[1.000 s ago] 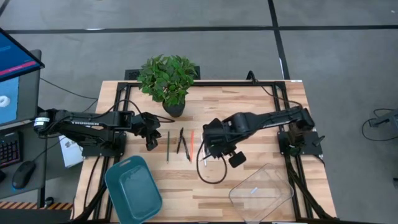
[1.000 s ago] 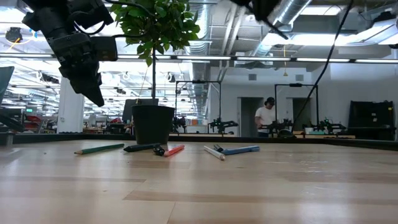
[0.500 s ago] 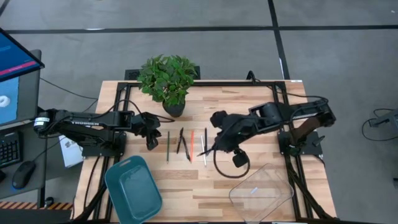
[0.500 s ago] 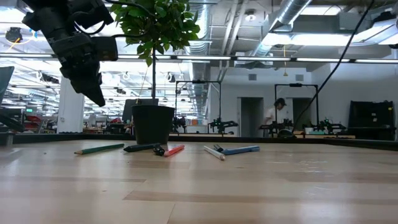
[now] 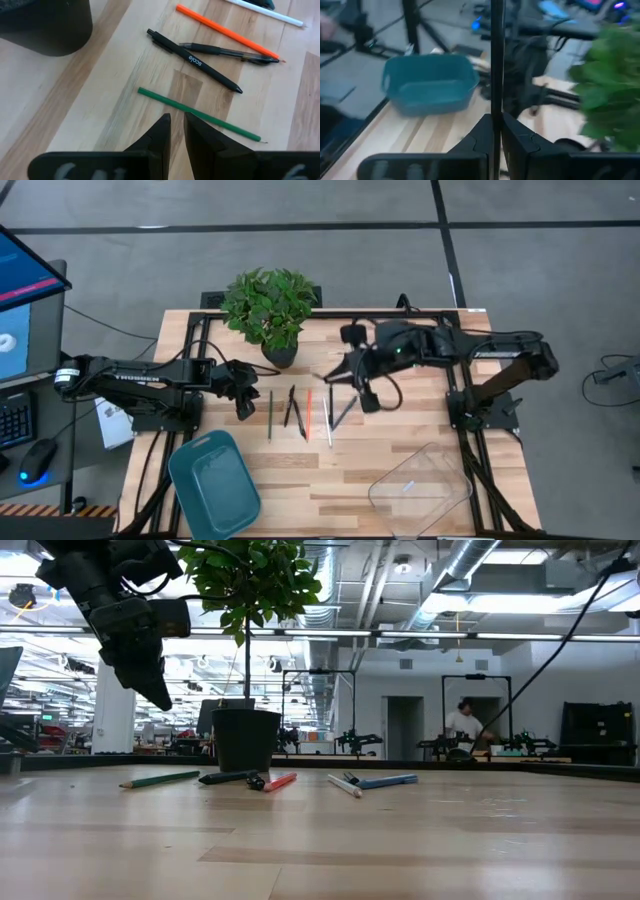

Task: Sort pens & pencils
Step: Put the black pencil into the transparent bin

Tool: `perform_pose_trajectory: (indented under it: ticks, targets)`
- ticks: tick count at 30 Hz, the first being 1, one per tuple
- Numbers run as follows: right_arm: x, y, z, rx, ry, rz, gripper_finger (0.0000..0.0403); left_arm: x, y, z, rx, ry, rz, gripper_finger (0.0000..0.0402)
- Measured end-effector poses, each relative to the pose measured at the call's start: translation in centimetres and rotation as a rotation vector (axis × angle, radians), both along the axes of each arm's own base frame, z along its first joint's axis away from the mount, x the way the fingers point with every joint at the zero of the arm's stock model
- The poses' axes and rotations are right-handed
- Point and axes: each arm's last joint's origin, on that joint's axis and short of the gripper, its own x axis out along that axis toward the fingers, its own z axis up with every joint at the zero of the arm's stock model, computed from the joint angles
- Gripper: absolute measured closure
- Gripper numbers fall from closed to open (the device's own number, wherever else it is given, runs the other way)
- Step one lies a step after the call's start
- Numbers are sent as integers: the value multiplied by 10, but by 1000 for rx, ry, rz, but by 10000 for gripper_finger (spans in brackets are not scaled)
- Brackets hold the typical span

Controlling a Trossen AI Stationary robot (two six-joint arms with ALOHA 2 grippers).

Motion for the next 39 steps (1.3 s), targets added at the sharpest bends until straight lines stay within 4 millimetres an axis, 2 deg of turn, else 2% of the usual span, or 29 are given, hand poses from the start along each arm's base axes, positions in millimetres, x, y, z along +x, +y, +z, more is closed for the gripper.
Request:
perform_pose_trajectory:
  ticks: [4, 15, 20, 29, 34, 39]
  targets:
    - [1, -9, -11, 9, -36, -33, 347, 0, 1, 0, 15, 0, 11, 358]
    - [12, -8, -45, 26, -157, -14, 347, 0, 2, 0, 51, 1, 39, 358]
    - [14, -13, -54, 59, -229, 12, 347, 1, 2, 1, 52, -16, 40, 358]
    - [-2, -28, -55, 107, -285, 43, 347, 1, 2, 1, 51, -15, 40, 358]
    - [-18, -26, -49, 138, -293, 175, 347, 1, 2, 1, 52, -15, 40, 358]
    - [-38, -20, -52, 140, -287, 200, 347, 1, 2, 1, 52, -15, 40, 358]
